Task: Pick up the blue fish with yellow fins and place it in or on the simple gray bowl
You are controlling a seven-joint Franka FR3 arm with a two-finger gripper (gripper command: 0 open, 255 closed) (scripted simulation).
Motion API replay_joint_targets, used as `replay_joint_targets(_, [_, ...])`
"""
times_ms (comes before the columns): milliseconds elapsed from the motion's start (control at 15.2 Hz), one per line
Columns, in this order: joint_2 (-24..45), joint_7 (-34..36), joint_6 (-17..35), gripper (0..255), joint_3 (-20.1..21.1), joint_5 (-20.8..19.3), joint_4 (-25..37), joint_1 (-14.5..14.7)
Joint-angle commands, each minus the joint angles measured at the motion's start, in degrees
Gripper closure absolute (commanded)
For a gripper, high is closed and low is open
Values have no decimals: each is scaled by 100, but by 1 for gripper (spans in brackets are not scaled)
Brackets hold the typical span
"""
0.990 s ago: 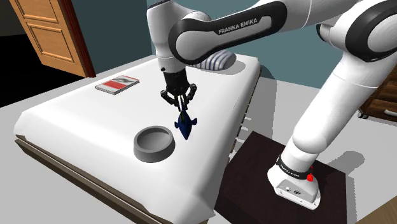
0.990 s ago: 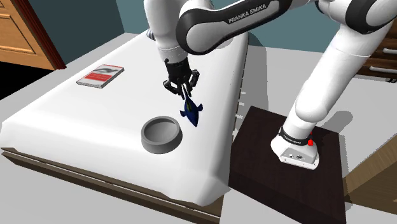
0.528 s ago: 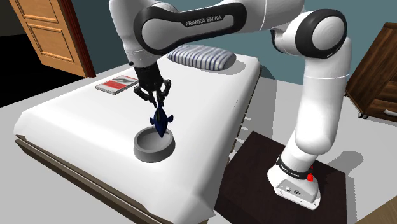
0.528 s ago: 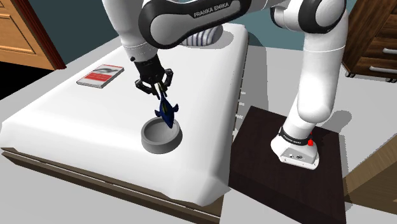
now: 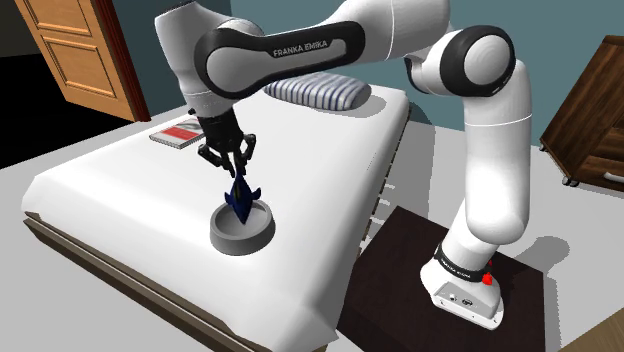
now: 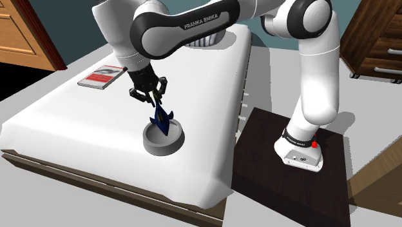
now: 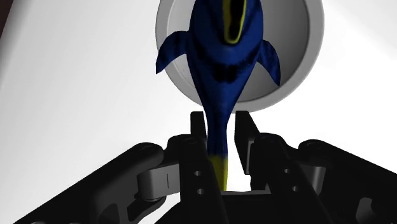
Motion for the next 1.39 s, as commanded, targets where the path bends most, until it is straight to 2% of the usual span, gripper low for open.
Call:
replay_joint_targets(0, [11,15,149,255,-10,-12,-139,-24])
replay_joint_targets(660, [131,146,833,255,-62,-111,-746,-78])
replay_joint_targets(1122, [132,147,832,255,-57,-113,-745,-81])
replay_joint_targets(1188, [128,145,835,0,-57,-112,-751,-85])
replay_joint_targets(1320, [121,142,835,0,-56,-109,-757,-89])
